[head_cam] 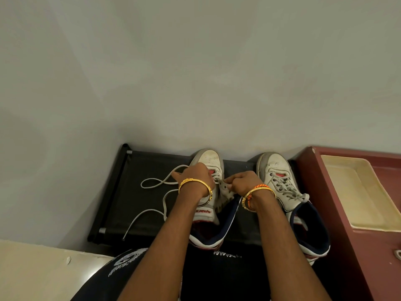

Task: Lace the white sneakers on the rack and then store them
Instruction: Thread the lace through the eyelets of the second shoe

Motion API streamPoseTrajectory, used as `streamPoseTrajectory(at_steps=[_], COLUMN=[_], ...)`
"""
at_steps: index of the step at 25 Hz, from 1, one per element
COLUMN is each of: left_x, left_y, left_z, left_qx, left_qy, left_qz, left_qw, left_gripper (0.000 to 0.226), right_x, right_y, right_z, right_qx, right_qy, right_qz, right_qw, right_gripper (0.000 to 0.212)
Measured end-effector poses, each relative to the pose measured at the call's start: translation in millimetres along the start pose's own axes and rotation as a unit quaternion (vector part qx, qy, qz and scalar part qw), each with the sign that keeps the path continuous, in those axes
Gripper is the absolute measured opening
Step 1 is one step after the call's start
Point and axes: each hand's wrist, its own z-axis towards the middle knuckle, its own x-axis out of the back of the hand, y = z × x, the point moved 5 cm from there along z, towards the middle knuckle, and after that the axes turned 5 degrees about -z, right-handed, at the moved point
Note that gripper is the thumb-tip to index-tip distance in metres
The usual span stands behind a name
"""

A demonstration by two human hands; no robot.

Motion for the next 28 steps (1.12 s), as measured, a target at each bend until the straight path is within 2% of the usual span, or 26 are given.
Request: streamPoseTrajectory(at_steps=[11, 15, 16, 19, 21, 24, 28], left_x=[-5, -15, -14, -7, 1, 10, 8], left_y=[-4, -6, -6, -5, -7, -22, -39], left_z=[4, 9, 8, 4, 1, -4, -12], left_qx=[-0.006, 0.016, 0.023, 0.026, 0.019, 0.031, 0.064], left_qy=[-0.018, -0.037, -0.034, -0.017, -0.017, 0.014, 0.039], left_qz=[-0.093, -0.191, -0.202, -0.241, -0.272, -0.316, -0.373], left_qw=[0.995, 0.981, 0.979, 0.97, 0.962, 0.948, 0.925], left_gripper=[0.023, 0.028, 0.029, 0.015, 0.027, 0.021, 0.01], right_x=[0, -3, -4, -5, 5, 40, 96], right_y=[-3, 6, 7, 7, 12, 25, 42], right_z=[-3, -3, -2, 0, 2, 0, -18], right_qx=[-0.01, -0.067, -0.062, -0.045, -0.051, -0.056, -0.048], right_qy=[-0.037, -0.062, -0.065, -0.064, -0.033, 0.083, 0.276], right_qz=[0.018, 0.15, 0.143, 0.119, 0.131, 0.173, 0.333], right_qw=[0.999, 0.984, 0.986, 0.99, 0.99, 0.98, 0.9], right_gripper=[0.026, 0.021, 0.021, 0.013, 0.011, 0.018, 0.018])
